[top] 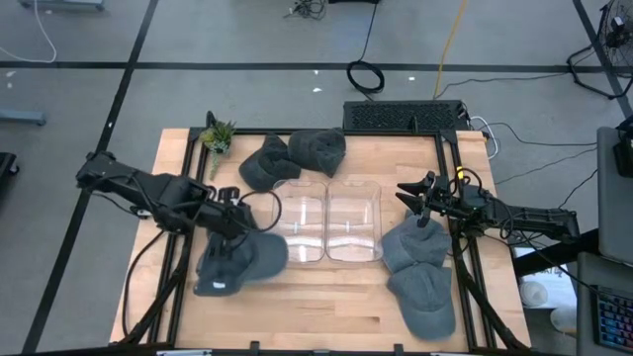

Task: Pick & Place hat
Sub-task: Put the bottom left gray cap into the left transparent bin

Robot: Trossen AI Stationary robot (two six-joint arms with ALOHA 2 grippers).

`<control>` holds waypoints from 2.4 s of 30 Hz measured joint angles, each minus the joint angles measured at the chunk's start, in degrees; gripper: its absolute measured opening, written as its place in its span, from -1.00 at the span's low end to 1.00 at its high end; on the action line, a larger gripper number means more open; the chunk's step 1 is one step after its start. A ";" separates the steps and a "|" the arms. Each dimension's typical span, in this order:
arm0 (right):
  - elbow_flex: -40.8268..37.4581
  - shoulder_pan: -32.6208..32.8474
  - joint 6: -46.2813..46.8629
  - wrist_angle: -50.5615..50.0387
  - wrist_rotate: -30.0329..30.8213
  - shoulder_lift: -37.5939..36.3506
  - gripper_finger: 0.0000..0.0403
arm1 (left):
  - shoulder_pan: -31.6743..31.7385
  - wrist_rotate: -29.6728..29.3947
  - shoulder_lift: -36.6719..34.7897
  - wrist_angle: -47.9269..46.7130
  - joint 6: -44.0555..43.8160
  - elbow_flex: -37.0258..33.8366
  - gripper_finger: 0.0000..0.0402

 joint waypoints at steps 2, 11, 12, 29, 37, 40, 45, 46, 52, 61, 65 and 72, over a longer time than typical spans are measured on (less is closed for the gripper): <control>0.00 0.01 0.00 0.00 0.00 0.00 -0.23 | 0.27 -0.03 0.00 -1.92 0.02 2.19 -0.95; 0.00 0.00 0.00 0.00 0.00 0.00 -0.23 | 1.73 -6.50 0.00 -8.65 3.10 10.73 -0.95; -0.01 -0.01 0.00 -0.01 0.01 0.00 -0.23 | 1.94 -7.62 0.00 -8.94 3.98 11.44 -0.95; 0.00 0.00 0.00 0.00 0.01 0.00 -0.23 | 3.67 -22.87 0.02 -8.93 19.30 22.49 -0.95; -0.01 0.00 0.00 -0.02 0.02 0.00 -0.23 | 3.67 -30.54 0.00 -7.47 24.93 27.87 -0.95; 0.01 0.01 0.00 0.00 0.00 0.00 -0.23 | 3.67 -33.14 0.02 -5.11 28.24 28.75 -0.95; 0.00 0.00 0.00 0.00 0.01 0.00 -0.23 | 3.67 -35.36 0.00 0.83 34.39 29.31 -0.95; 0.00 0.01 0.00 0.00 0.02 0.00 -0.23 | 3.67 -35.55 0.02 2.24 35.77 29.31 -0.95; -0.01 0.00 0.00 -0.01 0.01 0.00 -0.23 | 3.67 -35.60 0.02 12.94 44.54 29.31 -0.95; 0.01 0.00 0.00 0.00 0.00 0.00 -0.23 | 3.67 -35.61 0.10 34.70 58.75 29.29 -0.95; 0.01 0.01 0.00 0.00 0.02 0.00 -0.23 | 3.67 -35.41 0.58 42.74 65.43 29.25 -0.95; 0.00 0.00 0.00 0.01 0.01 0.00 -0.23 | 4.93 -32.01 2.59 53.28 74.03 29.25 -0.95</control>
